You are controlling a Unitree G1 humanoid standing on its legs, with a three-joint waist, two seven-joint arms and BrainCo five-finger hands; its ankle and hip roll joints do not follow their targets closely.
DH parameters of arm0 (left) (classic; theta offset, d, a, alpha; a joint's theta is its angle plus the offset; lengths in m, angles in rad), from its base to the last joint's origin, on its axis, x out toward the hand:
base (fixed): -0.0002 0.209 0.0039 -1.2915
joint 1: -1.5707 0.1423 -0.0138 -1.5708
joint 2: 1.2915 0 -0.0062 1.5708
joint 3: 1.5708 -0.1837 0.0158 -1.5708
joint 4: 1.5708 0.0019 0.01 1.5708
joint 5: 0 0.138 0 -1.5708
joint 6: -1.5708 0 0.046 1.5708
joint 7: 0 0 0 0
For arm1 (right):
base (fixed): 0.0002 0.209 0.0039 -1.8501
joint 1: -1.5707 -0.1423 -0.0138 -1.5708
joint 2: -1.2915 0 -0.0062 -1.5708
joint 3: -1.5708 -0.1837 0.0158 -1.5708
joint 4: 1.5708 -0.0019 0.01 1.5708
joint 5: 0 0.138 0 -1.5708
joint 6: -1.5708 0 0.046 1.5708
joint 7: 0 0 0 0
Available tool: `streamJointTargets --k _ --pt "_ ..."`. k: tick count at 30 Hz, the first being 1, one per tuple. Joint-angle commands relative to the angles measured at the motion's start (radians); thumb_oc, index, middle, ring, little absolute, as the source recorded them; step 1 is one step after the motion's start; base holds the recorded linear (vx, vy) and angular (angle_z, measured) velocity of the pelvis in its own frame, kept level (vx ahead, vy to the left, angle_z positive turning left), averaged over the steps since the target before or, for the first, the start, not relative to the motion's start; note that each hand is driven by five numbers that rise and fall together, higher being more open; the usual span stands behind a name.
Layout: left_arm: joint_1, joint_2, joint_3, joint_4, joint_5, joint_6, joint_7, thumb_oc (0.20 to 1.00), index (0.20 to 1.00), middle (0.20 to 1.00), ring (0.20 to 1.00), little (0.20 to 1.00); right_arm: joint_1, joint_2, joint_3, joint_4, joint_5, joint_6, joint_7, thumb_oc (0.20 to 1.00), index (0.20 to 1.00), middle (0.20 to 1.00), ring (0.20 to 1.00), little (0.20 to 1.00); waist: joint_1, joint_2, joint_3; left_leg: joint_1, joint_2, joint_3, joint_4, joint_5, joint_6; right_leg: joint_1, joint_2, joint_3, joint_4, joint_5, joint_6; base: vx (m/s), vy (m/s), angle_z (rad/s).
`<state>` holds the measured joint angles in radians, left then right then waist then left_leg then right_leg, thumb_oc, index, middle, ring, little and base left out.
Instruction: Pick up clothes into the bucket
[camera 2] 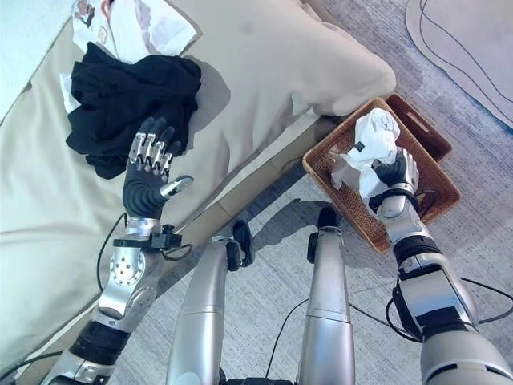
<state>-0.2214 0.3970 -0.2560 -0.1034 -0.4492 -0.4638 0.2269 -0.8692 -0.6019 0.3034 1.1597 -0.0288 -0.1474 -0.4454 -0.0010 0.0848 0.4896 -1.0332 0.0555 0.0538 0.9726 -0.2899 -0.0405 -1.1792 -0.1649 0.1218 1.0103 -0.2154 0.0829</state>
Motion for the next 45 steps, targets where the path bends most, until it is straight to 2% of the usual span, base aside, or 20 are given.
streamJointTargets --k 1,14,15,16,17,27,29,30,31,33,38,39,41,42,45 --pt "0.034 -0.010 0.010 -0.056 0.013 -0.038 0.018 1.000 1.000 1.000 1.000 1.000 0.027 -0.010 -0.006 0.049 -0.012 0.001 -0.025 0.200 0.200 0.200 0.200 0.200 -0.017 0.011 -0.111 -0.053 -0.024 0.048 0.002 -0.026 0.052 0.023 -0.034 0.013 -0.072 0.031 0.009 0.00 -0.002 0.06" --pt "0.045 -0.007 0.023 -0.079 -0.001 -0.028 0.024 1.000 1.000 1.000 1.000 1.000 -0.018 -0.013 -0.005 0.122 -0.010 0.032 -0.034 0.200 0.200 0.200 0.200 0.200 -0.013 0.002 -0.127 -0.068 -0.023 0.044 -0.020 -0.008 0.048 0.014 -0.039 0.003 -0.091 0.041 0.005 0.00 0.000 0.01" --pt "0.042 -0.007 0.024 -0.079 -0.001 -0.024 0.028 1.000 1.000 1.000 1.000 1.000 -0.034 -0.012 0.000 0.144 -0.015 0.042 -0.038 0.627 0.627 0.627 0.627 0.627 -0.011 0.002 -0.130 -0.069 -0.024 0.044 -0.026 -0.005 0.047 0.014 -0.040 0.002 -0.094 0.042 0.005 0.00 0.000 0.00" --pt "0.042 -0.007 0.024 -0.079 -0.001 -0.024 0.028 1.000 1.000 1.000 1.000 1.000 -0.035 -0.012 0.001 0.145 -0.014 0.042 -0.038 0.865 0.865 0.865 0.865 0.865 -0.012 0.002 -0.130 -0.069 -0.024 0.044 -0.026 -0.005 0.047 0.014 -0.040 0.002 -0.094 0.042 0.005 0.00 0.000 0.00" --pt "0.044 -0.007 0.028 -0.081 0.002 -0.021 0.031 1.000 1.000 1.000 1.000 1.000 -0.044 -0.007 -0.001 0.160 -0.016 0.051 -0.044 1.000 1.000 1.000 1.000 1.000 -0.011 0.001 -0.134 -0.068 -0.025 0.042 -0.034 -0.001 0.046 0.015 -0.040 0.001 -0.099 0.043 0.003 0.00 0.000 0.00" --pt "0.039 -0.001 0.033 -0.084 -0.004 -0.018 0.035 1.000 1.000 1.000 1.000 1.000 -0.062 0.016 -0.003 0.194 -0.011 0.066 -0.057 1.000 1.000 1.000 1.000 1.000 -0.009 -0.002 -0.144 -0.045 -0.025 0.043 -0.105 0.033 0.040 0.042 -0.048 -0.012 -0.168 0.073 0.006 -0.01 -0.001 0.01" --pt "0.037 -0.002 0.037 -0.082 -0.001 -0.017 0.038 1.000 1.000 1.000 1.000 1.000 -0.067 0.022 -0.006 0.200 -0.007 0.068 -0.057 1.000 1.000 1.000 1.000 1.000 -0.012 -0.007 -0.147 -0.037 -0.026 0.041 -0.133 0.046 0.040 0.053 -0.046 -0.015 -0.194 0.085 0.008 -0.07 0.000 0.02" --pt "0.036 -0.003 0.039 -0.081 -0.002 -0.017 0.040 1.000 1.000 1.000 1.000 1.000 -0.069 0.025 -0.007 0.197 -0.005 0.068 -0.058 1.000 1.000 1.000 1.000 1.000 -0.014 -0.009 -0.144 -0.046 -0.026 0.049 -0.151 0.083 0.048 0.048 -0.048 -0.018 -0.218 0.122 0.005 0.00 0.000 0.00" --pt "0.034 -0.004 0.039 -0.075 0.001 -0.015 0.041 1.000 1.000 1.000 1.000 1.000 -0.067 0.029 -0.004 0.195 -0.006 0.067 -0.056 1.000 1.000 1.000 1.000 1.000 -0.012 -0.011 -0.149 -0.026 -0.024 0.040 -0.159 0.056 0.040 0.064 -0.045 -0.021 -0.224 0.098 0.012 -0.10 0.009 0.00" --pt "0.028 -0.006 0.038 -0.071 0.005 -0.015 0.044 1.000 1.000 1.000 1.000 1.000 -0.059 0.033 -0.008 0.188 -0.004 0.065 -0.060 1.000 1.000 1.000 1.000 1.000 -0.016 -0.015 -0.147 -0.024 -0.025 0.045 -0.193 0.101 0.047 0.070 -0.052 -0.028 -0.267 0.143 0.012 -0.05 0.004 0.00" --pt "0.015 -0.007 0.037 -0.051 0.015 -0.018 0.044 1.000 1.000 1.000 1.000 1.000 -0.027 0.056 -0.033 0.167 0.022 0.049 -0.071 1.000 1.000 1.000 1.000 1.000 -0.020 -0.020 -0.153 0.039 -0.018 0.046 -0.273 0.129 0.040 0.129 -0.059 -0.048 -0.337 0.168 0.022 0.00 0.000 0.00" --pt "0.007 -0.009 0.038 -0.028 0.025 -0.021 0.049 1.000 1.000 1.000 1.000 1.000 0.008 0.083 -0.049 0.110 0.047 0.020 -0.086 1.000 1.000 1.000 1.000 1.000 -0.024 -0.026 -0.154 0.086 -0.015 0.047 -0.323 0.145 0.034 0.175 -0.058 -0.059 -0.386 0.182 0.027 0.00 0.000 0.00" --pt "0.007 -0.009 0.037 -0.027 0.025 -0.021 0.049 1.000 1.000 1.000 1.000 1.000 0.010 0.083 -0.050 0.108 0.046 0.021 -0.086 1.000 1.000 1.000 1.000 1.000 -0.024 -0.026 -0.150 0.092 -0.016 0.046 -0.328 0.147 0.034 0.181 -0.058 -0.060 -0.390 0.184 0.027 0.01 -0.009 -0.02" --pt "0.002 -0.005 0.041 0.007 0.060 -0.023 0.063 1.000 1.000 1.000 1.000 1.000 0.087 0.110 -0.076 -0.015 0.070 -0.018 -0.103 1.000 1.000 1.000 1.000 1.000 -0.031 -0.035 -0.152 0.156 -0.014 0.040 -0.391 0.169 0.028 0.242 -0.061 -0.075 -0.446 0.205 0.038 0.03 -0.029 -0.01" --pt "0.011 -0.004 0.057 0.062 0.123 -0.027 0.095 1.000 1.000 1.000 1.000 1.000 0.233 0.140 -0.114 -0.228 0.063 -0.065 -0.099 1.000 1.000 1.000 1.000 1.000 -0.042 -0.054 -0.149 0.246 -0.019 0.019 -0.467 0.196 0.020 0.347 -0.071 -0.109 -0.522 0.228 0.052 0.04 -0.058 0.05"
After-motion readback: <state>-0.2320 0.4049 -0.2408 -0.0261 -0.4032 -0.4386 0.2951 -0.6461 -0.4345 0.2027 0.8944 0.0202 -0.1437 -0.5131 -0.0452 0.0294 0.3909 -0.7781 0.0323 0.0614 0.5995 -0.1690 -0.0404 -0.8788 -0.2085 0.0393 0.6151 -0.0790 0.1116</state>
